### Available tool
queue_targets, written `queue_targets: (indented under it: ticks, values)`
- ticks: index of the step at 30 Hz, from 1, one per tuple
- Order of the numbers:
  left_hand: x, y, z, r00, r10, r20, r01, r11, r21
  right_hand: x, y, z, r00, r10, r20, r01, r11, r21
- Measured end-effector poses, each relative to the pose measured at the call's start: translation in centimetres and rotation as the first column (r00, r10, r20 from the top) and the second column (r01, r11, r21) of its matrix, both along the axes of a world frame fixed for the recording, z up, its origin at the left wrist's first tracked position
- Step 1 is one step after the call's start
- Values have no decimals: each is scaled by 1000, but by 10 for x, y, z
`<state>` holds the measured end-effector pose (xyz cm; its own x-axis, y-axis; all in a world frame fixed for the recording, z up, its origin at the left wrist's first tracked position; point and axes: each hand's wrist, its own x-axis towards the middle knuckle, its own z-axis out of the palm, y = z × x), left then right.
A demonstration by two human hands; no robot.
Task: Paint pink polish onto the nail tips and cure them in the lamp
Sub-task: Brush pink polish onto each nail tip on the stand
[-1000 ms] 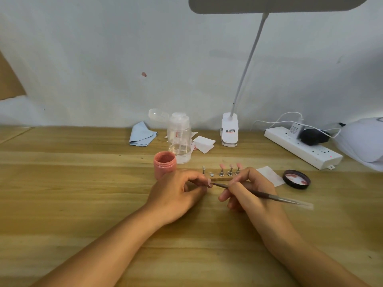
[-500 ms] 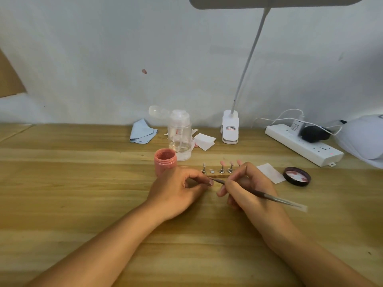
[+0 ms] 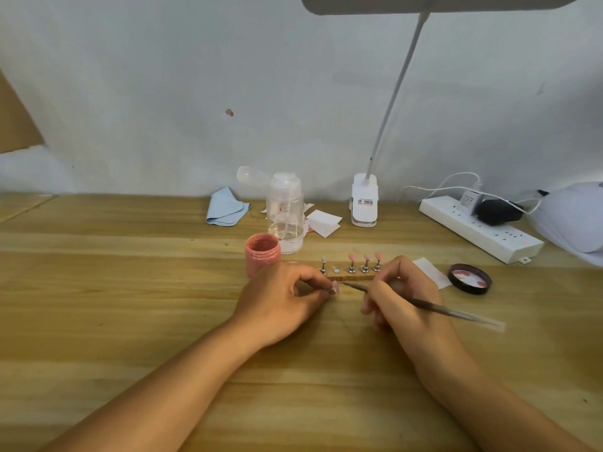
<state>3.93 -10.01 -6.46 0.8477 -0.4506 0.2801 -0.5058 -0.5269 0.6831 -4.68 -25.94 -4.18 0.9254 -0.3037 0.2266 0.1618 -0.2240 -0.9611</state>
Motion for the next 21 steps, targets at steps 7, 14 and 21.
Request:
queue_targets:
  ticks: [7, 14, 21]
  values:
    - [1, 1, 1, 1000, -7, -26, 7, 1000, -4, 1, -3, -2, 1000, 6, -3, -5, 1000, 17]
    - [-1, 0, 3, 998, -12, -56, 11, 1000, -19, 0, -2, -2, 998, 54, -27, -54, 999, -4]
    - [-2, 1, 2, 998, -23, -65, 19, 998, -62, 0, 1, -2, 997, 71, -10, -71, 997, 19]
